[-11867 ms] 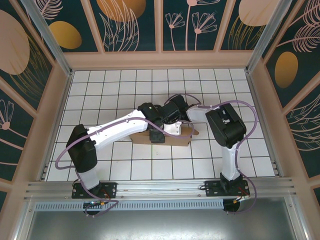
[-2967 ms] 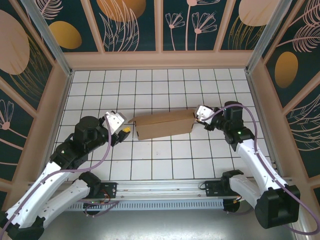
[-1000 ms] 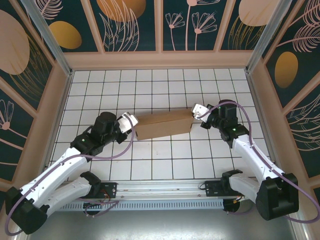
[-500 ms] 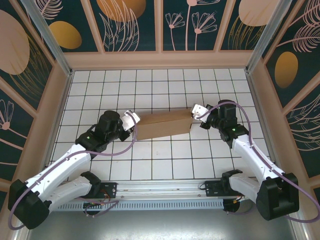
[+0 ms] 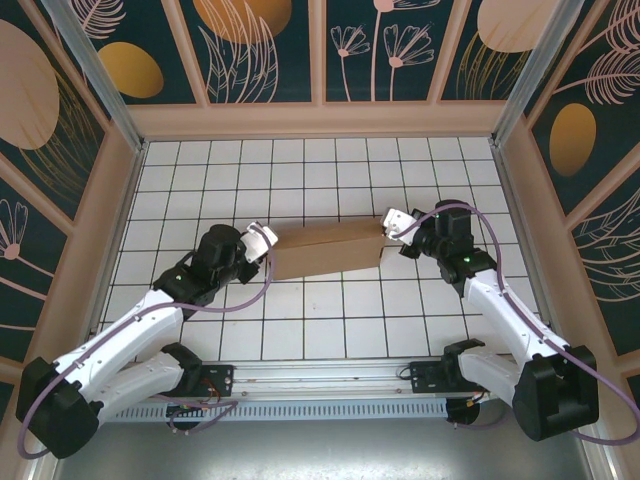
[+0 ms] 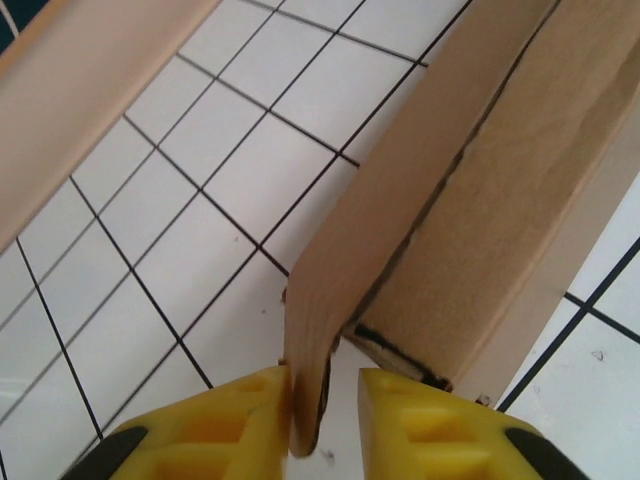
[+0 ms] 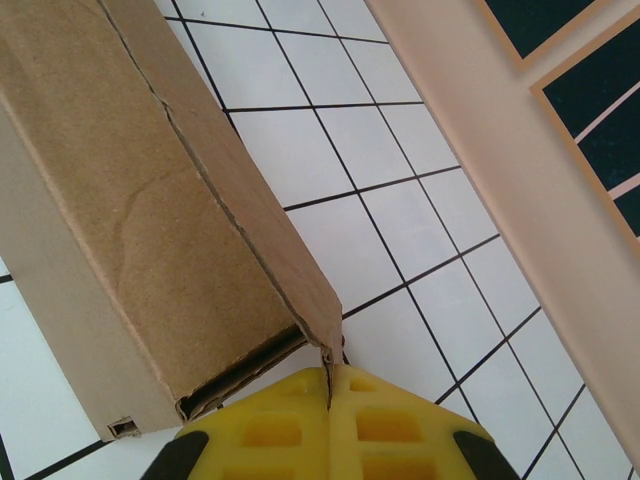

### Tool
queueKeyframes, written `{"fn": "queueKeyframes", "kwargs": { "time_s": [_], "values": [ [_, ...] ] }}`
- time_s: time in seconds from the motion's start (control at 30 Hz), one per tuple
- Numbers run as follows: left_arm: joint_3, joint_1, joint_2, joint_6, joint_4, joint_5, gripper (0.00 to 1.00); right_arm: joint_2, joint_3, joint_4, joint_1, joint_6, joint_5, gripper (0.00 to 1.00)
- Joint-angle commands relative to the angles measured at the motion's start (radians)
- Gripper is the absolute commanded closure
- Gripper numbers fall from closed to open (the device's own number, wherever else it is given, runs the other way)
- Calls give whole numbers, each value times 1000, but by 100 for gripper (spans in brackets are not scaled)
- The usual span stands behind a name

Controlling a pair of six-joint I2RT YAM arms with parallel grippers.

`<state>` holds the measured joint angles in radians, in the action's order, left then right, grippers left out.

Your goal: Fold the paper box

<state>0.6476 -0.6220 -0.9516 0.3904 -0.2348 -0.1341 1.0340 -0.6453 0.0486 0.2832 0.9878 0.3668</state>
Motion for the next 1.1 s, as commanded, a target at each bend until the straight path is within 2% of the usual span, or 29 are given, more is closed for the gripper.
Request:
{"fn": "queueKeyframes", "kwargs": {
  "time_s": [0.0, 0.13, 0.37, 0.57, 0.8, 1.07],
  "values": [
    [-20, -3, 31, -4, 28, -43, 74, -25, 18, -15, 7, -15, -6, 100],
    [-14, -2, 22, -3, 35, -41, 79, -25, 21, -15, 10, -18, -3, 100],
    [38, -2, -53, -11, 24, 13, 100, -17, -3, 13, 19, -23, 0, 100],
    [95, -1, -59, -93, 21, 107, 100, -19, -44, 66, 48, -76, -23, 100],
    [149, -2, -93, -160, -20, 171, 100, 2, -83, 117, 173, -221, -176, 100],
    [176, -1, -101, -258, -23, 232, 100, 16, -164, 182, 190, -455, -138, 100]
  ]
}}
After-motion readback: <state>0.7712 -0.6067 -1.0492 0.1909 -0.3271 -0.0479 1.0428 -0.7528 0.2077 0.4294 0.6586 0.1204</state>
